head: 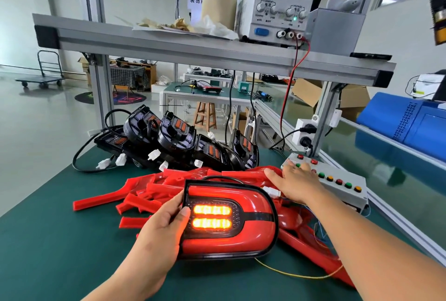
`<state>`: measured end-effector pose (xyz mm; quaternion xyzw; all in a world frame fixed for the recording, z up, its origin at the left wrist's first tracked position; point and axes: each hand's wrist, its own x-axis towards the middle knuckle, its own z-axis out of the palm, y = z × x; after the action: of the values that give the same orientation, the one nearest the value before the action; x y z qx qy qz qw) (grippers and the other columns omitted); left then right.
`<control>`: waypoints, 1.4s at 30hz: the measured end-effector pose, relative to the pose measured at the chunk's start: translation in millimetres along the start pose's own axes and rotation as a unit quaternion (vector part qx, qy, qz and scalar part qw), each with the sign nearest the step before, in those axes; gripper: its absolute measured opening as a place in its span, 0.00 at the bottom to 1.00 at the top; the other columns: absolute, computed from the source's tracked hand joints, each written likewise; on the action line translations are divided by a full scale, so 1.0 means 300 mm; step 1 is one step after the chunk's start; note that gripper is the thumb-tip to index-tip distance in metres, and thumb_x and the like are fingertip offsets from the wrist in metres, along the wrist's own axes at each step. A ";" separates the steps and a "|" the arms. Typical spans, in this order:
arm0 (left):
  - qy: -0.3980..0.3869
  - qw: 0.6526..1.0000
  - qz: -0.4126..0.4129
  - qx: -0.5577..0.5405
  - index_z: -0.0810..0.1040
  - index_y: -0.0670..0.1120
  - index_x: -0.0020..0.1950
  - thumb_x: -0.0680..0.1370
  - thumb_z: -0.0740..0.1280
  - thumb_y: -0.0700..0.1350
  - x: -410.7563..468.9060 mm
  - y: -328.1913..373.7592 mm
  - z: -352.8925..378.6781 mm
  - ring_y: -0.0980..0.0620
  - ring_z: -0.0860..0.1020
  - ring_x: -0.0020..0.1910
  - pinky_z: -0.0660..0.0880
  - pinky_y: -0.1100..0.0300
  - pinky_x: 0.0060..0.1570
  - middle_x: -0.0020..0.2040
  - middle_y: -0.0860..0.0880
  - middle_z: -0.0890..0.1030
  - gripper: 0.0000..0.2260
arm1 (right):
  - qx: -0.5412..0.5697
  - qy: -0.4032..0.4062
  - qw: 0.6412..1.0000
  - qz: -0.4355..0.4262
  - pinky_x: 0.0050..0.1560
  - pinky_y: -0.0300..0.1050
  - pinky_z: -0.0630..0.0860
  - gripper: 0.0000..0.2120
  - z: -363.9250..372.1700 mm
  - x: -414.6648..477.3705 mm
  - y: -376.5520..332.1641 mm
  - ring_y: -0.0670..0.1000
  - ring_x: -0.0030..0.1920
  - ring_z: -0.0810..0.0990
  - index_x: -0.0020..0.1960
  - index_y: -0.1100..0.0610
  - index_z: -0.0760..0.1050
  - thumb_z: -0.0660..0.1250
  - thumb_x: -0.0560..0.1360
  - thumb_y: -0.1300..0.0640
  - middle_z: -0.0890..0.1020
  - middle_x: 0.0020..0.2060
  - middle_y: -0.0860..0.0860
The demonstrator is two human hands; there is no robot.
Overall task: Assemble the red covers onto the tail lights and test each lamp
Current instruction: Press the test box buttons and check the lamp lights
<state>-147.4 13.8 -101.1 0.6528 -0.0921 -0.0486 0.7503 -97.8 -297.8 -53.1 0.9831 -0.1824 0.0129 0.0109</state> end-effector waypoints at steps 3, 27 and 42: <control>-0.022 1.000 0.003 0.003 0.74 0.56 0.68 0.83 0.59 0.40 -0.002 -0.001 -0.007 0.53 0.76 0.64 0.68 0.48 0.69 0.62 0.56 0.80 0.17 | -0.006 0.000 1.000 0.000 0.68 0.55 0.61 0.43 -0.002 0.002 0.000 0.58 0.72 0.59 0.75 0.58 0.62 0.40 0.75 0.28 0.65 0.74 0.53; -0.022 1.000 0.012 -0.005 0.76 0.60 0.65 0.81 0.62 0.46 0.009 -0.029 -0.015 0.53 0.76 0.64 0.69 0.47 0.68 0.62 0.56 0.80 0.15 | 0.045 0.019 0.999 0.004 0.69 0.57 0.61 0.42 -0.002 -0.030 0.026 0.61 0.74 0.58 0.67 0.57 0.70 0.39 0.74 0.27 0.60 0.77 0.52; -0.046 0.999 0.018 0.010 0.77 0.63 0.63 0.84 0.57 0.42 0.012 -0.017 -0.007 0.53 0.79 0.61 0.71 0.47 0.65 0.60 0.56 0.81 0.18 | -0.043 -0.026 0.998 0.044 0.72 0.57 0.60 0.48 -0.023 -0.043 0.092 0.59 0.76 0.54 0.79 0.58 0.55 0.36 0.72 0.25 0.58 0.78 0.52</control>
<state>-143.3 14.3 -106.1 0.6555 -0.1383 -0.0642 0.7396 -120.0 -318.7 -46.3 0.9728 -0.2260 -0.0196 0.0477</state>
